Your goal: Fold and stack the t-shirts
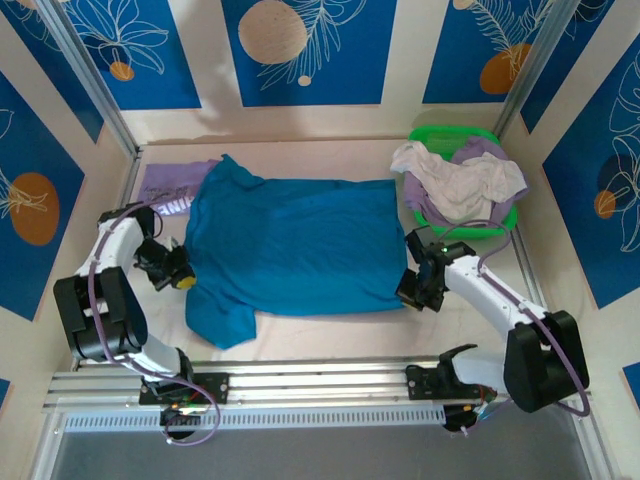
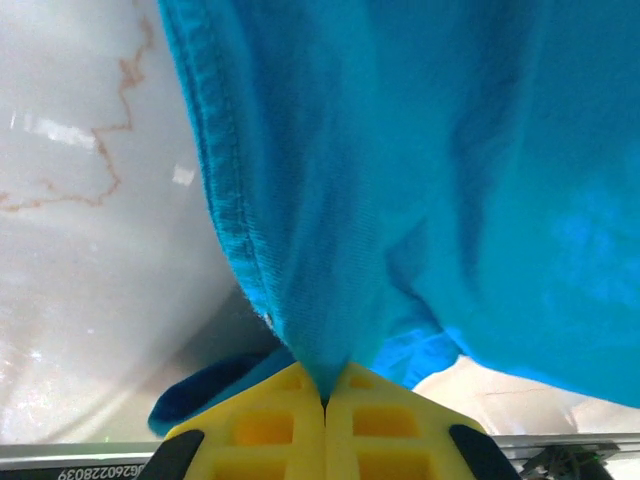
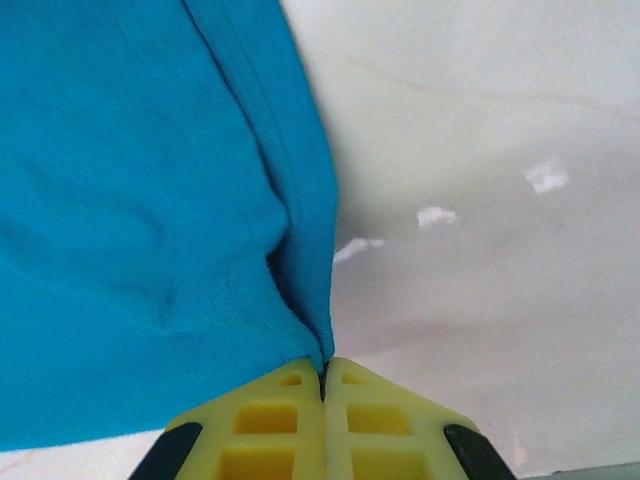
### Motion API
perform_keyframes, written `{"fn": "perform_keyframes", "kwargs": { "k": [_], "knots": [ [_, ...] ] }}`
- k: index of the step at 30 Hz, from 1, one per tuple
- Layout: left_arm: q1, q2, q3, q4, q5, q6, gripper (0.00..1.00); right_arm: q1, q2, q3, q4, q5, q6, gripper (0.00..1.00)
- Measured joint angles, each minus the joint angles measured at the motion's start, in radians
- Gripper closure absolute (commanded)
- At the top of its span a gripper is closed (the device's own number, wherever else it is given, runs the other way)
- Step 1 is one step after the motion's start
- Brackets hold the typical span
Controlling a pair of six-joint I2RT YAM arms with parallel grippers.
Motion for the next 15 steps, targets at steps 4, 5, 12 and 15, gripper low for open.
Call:
{"fn": "perform_keyframes", "kwargs": {
  "k": [4,5,12,15],
  "knots": [
    [0.013,0.028,0.066,0.006,0.019,-0.003,1.00,-0.033,0.040,0.051,0.018,0.000,-0.024,1.00],
    [0.018,0.035,0.078,0.006,0.021,-0.003,1.00,-0.041,0.051,0.061,0.022,0.000,-0.030,1.00],
    [0.032,0.101,0.134,0.010,0.031,-0.003,1.00,-0.082,0.126,0.132,0.047,0.008,-0.067,1.00],
    [0.038,0.125,0.151,0.009,0.034,-0.003,1.00,-0.090,0.141,0.161,0.063,0.013,-0.077,1.00]
  ]
}}
